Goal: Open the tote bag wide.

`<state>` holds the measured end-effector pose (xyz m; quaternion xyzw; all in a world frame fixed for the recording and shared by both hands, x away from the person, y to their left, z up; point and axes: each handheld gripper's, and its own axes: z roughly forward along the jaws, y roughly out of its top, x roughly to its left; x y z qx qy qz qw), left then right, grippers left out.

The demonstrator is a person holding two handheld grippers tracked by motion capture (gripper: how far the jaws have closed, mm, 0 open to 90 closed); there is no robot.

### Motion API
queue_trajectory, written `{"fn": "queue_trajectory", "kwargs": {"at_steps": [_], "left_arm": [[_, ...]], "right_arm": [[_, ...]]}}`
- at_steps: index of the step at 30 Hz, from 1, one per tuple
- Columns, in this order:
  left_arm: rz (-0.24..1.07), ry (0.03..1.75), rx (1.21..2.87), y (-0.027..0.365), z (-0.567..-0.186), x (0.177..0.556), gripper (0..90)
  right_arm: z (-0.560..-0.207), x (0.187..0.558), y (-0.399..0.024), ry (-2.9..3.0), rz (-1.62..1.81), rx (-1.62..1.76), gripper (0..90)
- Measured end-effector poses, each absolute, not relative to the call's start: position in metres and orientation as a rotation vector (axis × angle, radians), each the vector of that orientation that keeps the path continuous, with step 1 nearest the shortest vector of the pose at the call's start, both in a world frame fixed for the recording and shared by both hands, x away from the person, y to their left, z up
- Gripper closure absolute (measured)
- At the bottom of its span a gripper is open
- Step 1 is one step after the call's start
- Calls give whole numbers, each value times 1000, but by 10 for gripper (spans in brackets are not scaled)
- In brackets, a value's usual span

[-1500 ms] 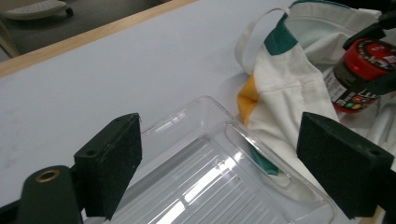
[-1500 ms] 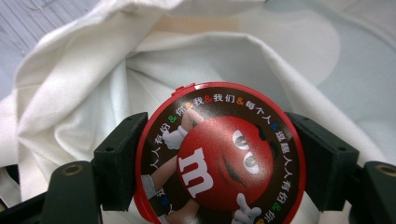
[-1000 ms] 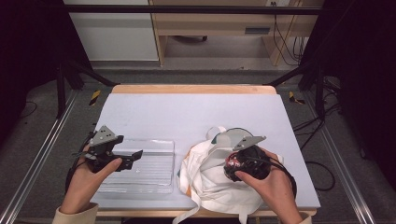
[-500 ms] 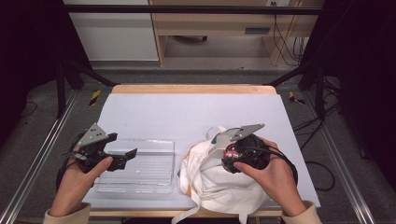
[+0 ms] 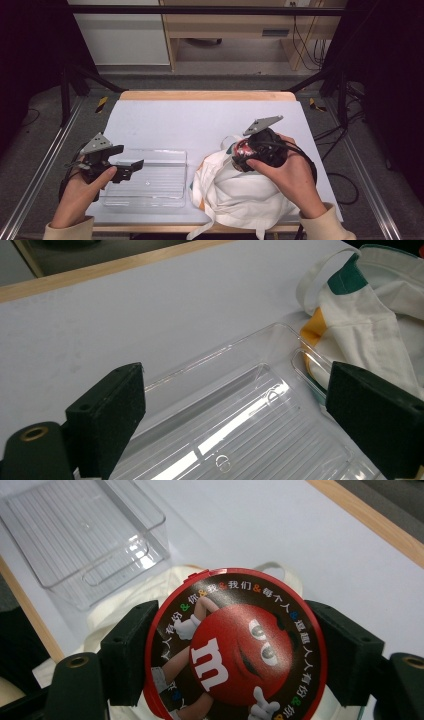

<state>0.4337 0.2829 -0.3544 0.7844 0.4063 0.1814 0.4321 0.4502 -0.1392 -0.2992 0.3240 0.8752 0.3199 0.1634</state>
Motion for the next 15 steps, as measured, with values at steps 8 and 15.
{"fn": "queue_trajectory", "kwargs": {"at_steps": [8,15], "left_arm": [[469,1008,1968,282,-352,431,92],[496,1024,1972,289,-351,430,92]], "right_arm": [[-284,461,-130,2479,931,904,256],[-274,465,-118,2469,959,872,256]]}}
